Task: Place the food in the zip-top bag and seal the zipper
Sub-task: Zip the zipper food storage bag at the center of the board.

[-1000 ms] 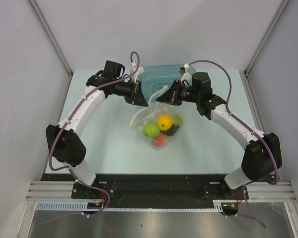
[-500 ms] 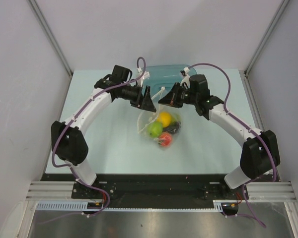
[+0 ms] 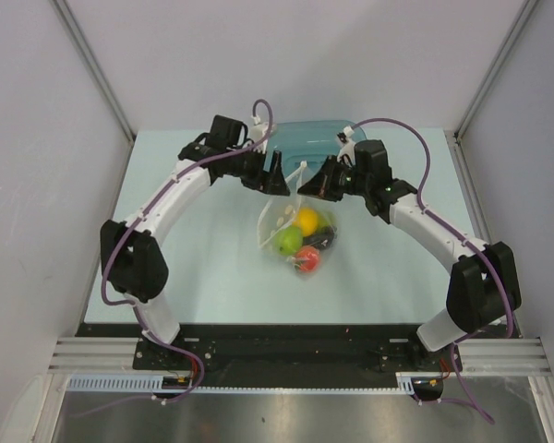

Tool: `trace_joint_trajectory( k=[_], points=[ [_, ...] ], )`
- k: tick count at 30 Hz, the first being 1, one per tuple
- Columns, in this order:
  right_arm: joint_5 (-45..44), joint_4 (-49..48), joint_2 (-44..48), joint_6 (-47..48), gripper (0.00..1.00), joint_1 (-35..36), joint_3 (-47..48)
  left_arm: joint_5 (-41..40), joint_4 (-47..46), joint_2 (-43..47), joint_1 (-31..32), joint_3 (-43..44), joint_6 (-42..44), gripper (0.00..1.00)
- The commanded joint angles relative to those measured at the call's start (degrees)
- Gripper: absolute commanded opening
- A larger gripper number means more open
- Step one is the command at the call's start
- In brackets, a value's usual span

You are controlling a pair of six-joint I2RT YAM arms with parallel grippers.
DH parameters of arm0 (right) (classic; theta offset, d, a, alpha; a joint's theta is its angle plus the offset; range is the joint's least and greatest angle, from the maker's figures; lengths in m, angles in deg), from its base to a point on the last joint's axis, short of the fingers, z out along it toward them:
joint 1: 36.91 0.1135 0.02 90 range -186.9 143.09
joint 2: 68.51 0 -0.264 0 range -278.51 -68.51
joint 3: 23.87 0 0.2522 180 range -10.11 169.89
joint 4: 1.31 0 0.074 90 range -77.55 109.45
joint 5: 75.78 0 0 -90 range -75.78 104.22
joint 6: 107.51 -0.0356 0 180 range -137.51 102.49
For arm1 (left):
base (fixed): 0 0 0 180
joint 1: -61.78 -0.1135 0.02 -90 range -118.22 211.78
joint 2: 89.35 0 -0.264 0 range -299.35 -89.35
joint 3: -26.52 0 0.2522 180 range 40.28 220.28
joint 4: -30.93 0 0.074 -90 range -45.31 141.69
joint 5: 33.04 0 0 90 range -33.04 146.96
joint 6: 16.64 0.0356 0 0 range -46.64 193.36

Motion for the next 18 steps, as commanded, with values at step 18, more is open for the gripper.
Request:
trace_joint_trajectory(
  k=[18],
  points=[
    [-4.3, -11.1, -1.1, 0.4, 0.0, 0.9, -0.9, -7.0, -1.2, -2.0, 7.1, 0.4, 0.4, 0.43]
  ],
)
